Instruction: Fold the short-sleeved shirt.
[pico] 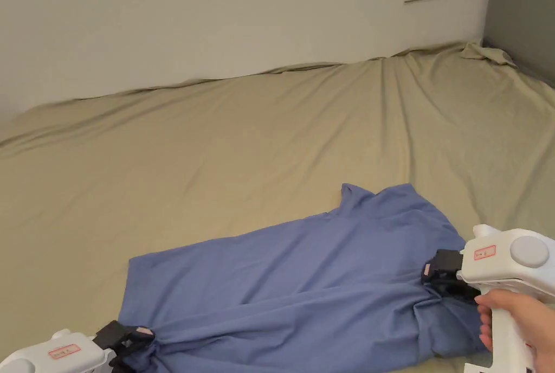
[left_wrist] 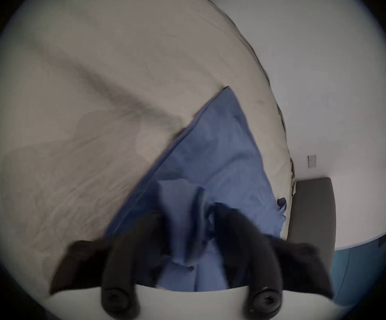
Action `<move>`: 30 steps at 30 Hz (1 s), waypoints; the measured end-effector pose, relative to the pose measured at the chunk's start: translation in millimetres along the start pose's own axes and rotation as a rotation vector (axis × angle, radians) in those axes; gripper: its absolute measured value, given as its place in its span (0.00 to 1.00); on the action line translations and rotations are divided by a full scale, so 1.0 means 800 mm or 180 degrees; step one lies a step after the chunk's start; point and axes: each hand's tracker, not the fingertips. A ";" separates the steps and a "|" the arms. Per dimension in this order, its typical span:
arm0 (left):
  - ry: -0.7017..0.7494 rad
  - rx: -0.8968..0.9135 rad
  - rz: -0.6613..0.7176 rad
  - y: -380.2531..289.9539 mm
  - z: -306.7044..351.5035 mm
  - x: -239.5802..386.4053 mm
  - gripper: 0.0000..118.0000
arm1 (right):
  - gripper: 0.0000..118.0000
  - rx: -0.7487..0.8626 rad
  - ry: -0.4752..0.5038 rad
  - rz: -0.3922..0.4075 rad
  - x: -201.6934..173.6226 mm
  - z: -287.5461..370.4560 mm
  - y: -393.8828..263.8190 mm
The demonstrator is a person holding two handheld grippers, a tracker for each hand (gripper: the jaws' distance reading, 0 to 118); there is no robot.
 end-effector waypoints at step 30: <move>0.1241 0.0117 -0.2793 -0.057 0.034 0.021 1.00 | 0.02 0.0840 0.0441 0.1327 -0.070 0.220 -0.220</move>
